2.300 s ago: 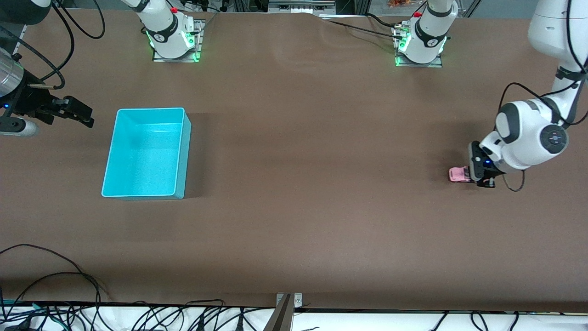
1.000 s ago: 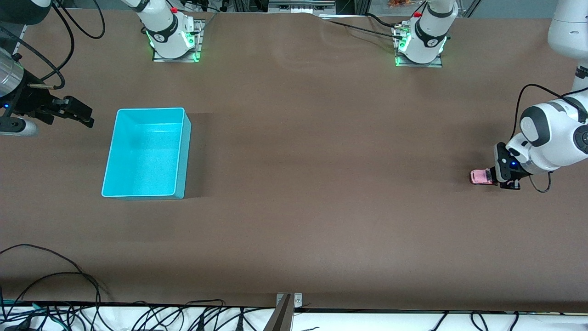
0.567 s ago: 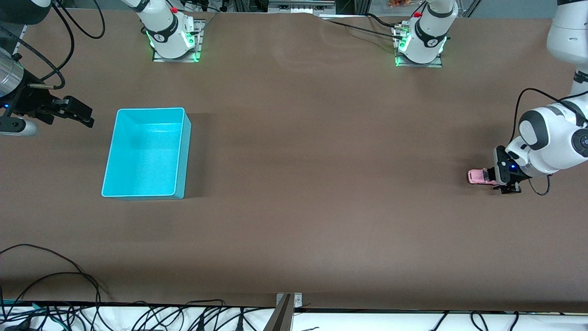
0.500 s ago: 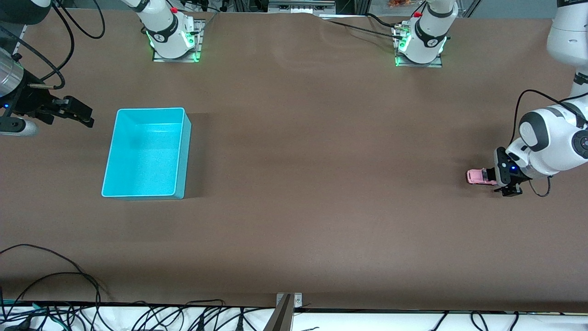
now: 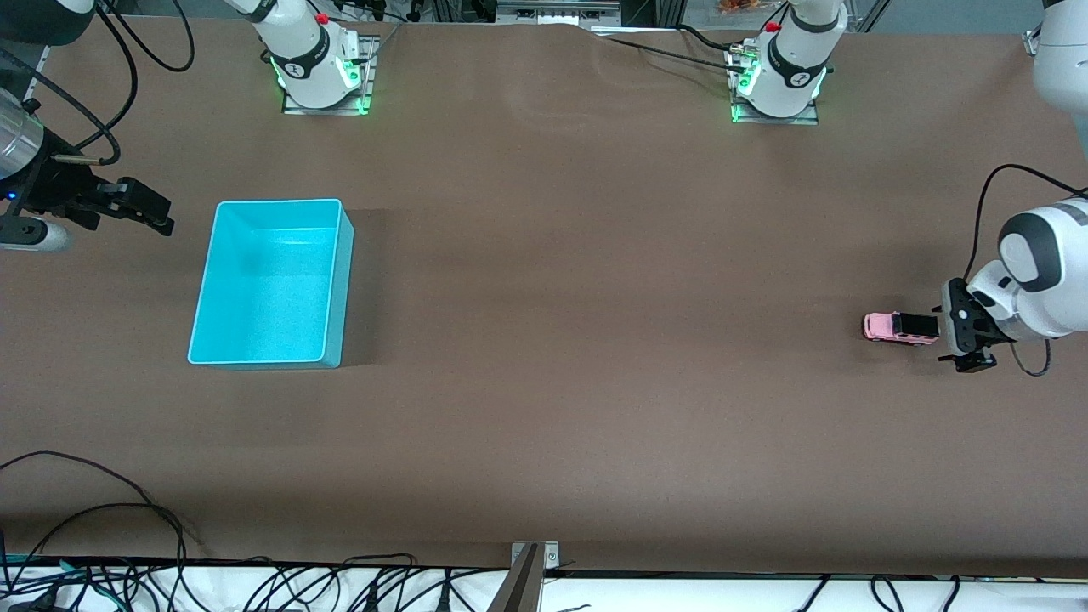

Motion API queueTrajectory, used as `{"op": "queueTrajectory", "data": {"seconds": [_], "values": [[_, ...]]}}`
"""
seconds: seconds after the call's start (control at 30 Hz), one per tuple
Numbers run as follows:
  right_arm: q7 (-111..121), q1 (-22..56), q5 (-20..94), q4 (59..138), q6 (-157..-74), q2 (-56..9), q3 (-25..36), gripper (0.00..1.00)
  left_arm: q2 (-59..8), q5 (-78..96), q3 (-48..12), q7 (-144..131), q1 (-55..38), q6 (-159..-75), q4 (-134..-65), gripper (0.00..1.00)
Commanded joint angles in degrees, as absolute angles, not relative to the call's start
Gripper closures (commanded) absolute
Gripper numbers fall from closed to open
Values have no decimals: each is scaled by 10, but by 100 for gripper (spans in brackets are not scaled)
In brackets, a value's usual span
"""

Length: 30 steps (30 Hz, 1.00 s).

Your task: Wind and store pink jeep toy

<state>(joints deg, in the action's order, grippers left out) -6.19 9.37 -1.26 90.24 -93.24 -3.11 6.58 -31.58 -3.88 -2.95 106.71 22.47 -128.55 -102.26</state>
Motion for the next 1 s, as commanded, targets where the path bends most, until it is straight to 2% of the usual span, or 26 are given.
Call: {"op": "queueTrajectory", "data": {"seconds": [0.0, 0.23, 0.67, 0.97], "values": [[-62, 95, -16, 895, -922, -28, 65, 0, -292, -46, -33, 1039, 229, -1229, -1009, 0], [-62, 95, -16, 895, -922, -28, 65, 0, -309, -52, -33, 1046, 235, -1237, -1008, 0], [-61, 95, -16, 895, -922, -28, 65, 0, -349, -110, -33, 1108, 240, -1364, -1014, 0], [-62, 95, -16, 895, -922, -29, 65, 0, -349, -103, -39, 1110, 242, -1358, -1036, 0]]}}
